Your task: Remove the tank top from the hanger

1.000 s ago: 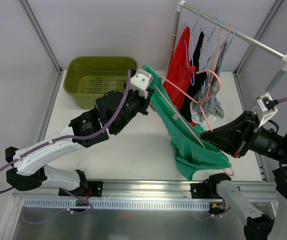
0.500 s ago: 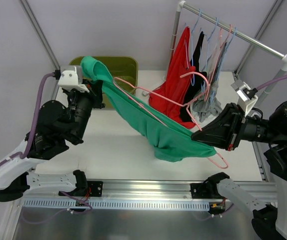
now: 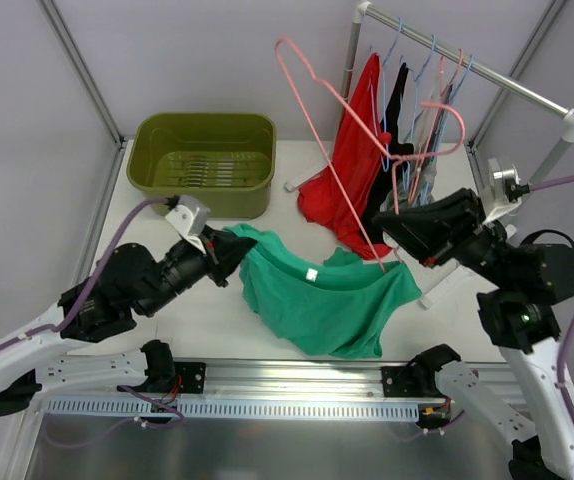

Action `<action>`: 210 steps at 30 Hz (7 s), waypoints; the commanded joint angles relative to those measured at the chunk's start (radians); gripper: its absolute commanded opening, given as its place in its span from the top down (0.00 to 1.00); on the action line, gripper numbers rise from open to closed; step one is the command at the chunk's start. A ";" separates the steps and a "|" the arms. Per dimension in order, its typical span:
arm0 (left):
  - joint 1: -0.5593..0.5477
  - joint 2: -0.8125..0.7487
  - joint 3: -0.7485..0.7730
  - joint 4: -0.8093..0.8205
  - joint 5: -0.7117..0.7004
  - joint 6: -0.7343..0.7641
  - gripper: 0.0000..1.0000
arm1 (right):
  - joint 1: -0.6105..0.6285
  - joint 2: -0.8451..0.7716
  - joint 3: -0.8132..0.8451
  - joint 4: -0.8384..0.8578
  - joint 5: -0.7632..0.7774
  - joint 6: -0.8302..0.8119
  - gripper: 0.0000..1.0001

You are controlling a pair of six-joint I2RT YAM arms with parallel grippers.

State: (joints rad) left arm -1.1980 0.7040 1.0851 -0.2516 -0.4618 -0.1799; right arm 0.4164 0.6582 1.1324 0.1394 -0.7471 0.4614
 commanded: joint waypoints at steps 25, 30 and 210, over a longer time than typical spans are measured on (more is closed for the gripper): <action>0.287 0.157 -0.257 -0.422 0.034 -0.563 0.38 | 0.114 -0.074 0.348 -0.998 0.956 -0.391 1.00; 0.287 0.074 -0.162 -0.541 0.097 -0.472 0.01 | 0.113 -0.069 0.348 -1.009 1.032 -0.346 1.00; 1.040 -0.327 -0.163 -0.456 0.712 -0.090 0.01 | -0.375 0.736 0.747 -0.848 0.824 -0.558 0.63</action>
State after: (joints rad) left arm -0.1562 0.3950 0.9619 -0.7815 0.2379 -0.2935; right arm 0.0319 1.3949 1.8153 -0.7677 -0.0422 -0.0669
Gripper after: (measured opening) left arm 0.986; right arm 0.383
